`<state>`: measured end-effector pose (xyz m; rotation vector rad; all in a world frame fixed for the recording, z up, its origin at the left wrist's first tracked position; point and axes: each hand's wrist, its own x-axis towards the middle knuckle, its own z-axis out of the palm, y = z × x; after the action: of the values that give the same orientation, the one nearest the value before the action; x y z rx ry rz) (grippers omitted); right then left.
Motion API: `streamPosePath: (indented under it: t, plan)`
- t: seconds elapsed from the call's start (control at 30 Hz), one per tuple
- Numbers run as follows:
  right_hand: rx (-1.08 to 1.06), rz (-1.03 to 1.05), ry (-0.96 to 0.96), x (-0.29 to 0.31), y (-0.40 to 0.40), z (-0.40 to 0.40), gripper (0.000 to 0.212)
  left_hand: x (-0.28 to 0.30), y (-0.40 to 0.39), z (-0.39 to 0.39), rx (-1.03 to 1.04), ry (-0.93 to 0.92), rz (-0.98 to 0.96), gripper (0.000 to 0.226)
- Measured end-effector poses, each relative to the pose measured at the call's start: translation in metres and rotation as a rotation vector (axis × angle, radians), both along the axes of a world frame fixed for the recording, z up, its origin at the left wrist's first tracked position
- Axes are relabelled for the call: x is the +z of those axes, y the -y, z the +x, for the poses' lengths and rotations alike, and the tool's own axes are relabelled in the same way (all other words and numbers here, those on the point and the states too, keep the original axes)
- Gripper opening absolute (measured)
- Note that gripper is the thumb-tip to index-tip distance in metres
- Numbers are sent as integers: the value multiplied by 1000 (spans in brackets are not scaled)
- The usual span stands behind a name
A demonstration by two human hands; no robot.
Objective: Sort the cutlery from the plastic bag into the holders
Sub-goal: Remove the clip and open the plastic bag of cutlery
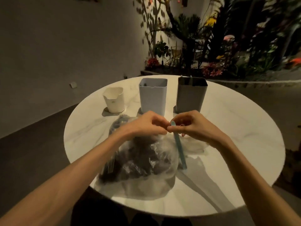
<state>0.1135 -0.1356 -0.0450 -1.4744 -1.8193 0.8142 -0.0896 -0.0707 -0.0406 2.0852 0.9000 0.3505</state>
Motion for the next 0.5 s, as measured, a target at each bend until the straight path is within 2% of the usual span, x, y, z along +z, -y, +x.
streamPosePath:
  t: [0.17, 0.27, 0.33, 0.5]
  plan:
    - [-36, 102, -52, 17, 27, 0, 42, -1, 39, 9, 31, -17, -27, 38]
    - [-39, 149, -21, 23, 33, 2, 46, -9, 46, 25, 106, 24, 16, 30]
    - [-65, 195, 29, 24, 31, 5, 38, -11, 46, 32, 130, 92, -6, 22]
    - [-147, 330, 58, 11, 25, 10, 22, -16, 42, 41, 118, 80, 120, 17]
